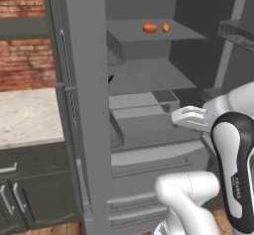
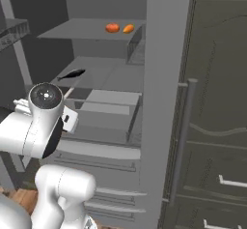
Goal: Gather the squash and carrot from the fridge and place them on a tray on the dining counter. Then gather the fish and chicken drumstick from the fridge and place them on the other tray.
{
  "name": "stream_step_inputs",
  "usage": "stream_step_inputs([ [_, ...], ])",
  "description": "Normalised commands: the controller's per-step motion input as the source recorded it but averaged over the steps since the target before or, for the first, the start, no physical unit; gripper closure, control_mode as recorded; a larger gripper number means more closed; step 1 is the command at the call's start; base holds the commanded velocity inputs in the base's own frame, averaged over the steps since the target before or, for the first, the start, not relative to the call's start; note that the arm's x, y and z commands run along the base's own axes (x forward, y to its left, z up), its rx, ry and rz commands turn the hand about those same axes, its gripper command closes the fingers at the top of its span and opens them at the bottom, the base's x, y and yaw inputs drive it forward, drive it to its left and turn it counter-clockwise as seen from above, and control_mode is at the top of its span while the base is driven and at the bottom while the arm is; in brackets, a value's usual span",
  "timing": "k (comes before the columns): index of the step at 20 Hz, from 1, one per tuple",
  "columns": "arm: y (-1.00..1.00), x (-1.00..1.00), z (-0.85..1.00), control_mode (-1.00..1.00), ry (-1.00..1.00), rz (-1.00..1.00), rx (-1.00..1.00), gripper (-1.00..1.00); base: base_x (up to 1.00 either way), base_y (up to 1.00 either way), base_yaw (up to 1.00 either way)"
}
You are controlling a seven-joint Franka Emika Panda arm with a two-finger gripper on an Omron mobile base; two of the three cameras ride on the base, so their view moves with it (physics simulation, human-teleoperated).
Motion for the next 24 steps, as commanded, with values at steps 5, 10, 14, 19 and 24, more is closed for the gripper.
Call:
stream_step_inputs([
  [5, 0.00, 0.00, 0.00, 1.00, 0.00, 0.00, 0.00, -1.00, 0.72, -0.17, 0.03],
  [10, 0.00, 0.00, 0.00, 1.00, 0.00, 0.00, 0.00, -1.00, 0.73, -0.17, 0.03],
  [14, 0.00, 0.00, 0.00, 1.00, 0.00, 0.00, 0.00, -1.00, 0.73, -0.13, 0.01],
  [19, 0.00, 0.00, 0.00, 1.00, 0.00, 0.00, 0.00, -1.00, 0.19, -0.01, 0.00],
  [24, 0.00, 0.00, 0.00, 1.00, 0.00, 0.00, 0.00, -1.00, 0.00, 0.00, 0.00],
])
